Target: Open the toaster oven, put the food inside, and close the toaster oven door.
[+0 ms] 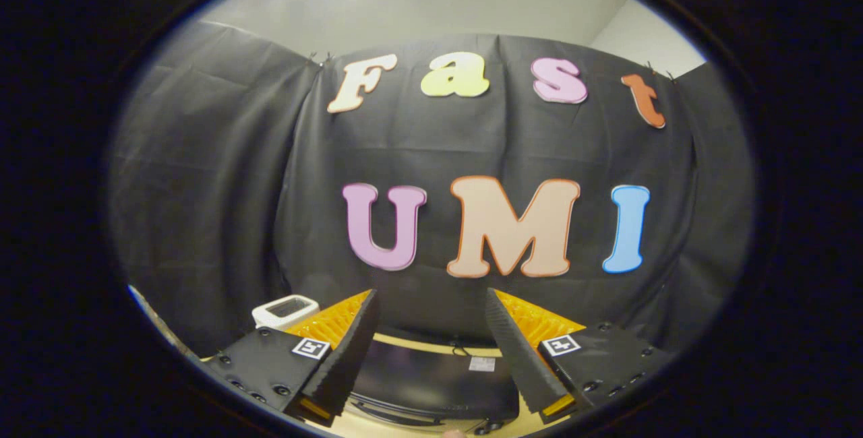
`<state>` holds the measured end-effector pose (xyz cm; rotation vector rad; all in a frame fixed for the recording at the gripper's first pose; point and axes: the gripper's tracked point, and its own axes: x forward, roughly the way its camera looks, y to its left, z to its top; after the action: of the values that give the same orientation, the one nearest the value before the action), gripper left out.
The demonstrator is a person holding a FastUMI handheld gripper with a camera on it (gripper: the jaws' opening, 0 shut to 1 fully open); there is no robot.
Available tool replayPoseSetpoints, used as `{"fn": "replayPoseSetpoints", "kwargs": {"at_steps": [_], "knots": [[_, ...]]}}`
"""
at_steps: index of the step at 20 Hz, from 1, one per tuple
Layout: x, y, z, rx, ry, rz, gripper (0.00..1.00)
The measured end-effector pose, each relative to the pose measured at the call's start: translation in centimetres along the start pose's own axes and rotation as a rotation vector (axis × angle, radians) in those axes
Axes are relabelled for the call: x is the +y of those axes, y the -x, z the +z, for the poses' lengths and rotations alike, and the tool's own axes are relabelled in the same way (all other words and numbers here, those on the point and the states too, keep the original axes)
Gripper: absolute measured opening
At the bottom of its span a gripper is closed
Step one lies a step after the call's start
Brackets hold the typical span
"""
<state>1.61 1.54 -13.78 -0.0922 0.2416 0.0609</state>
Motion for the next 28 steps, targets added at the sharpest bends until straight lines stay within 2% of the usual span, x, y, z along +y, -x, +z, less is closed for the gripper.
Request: {"fn": "replayPoseSetpoints", "kwargs": {"at_steps": [7,12,18,25,28], "knots": [[-0.2,-2.0,-13.9,0.286,0.058,-0.003,0.99],[-0.4,-2.5,-19.8,0.391,0.131,-0.006,0.99],[0.0,-1.9,-23.6,0.462,0.158,0.013,1.00],[0.5,0.3,-23.7,0.463,0.143,0.048,0.99],[0.6,1.5,-24.1,0.488,0.094,0.056,0.99]]}}
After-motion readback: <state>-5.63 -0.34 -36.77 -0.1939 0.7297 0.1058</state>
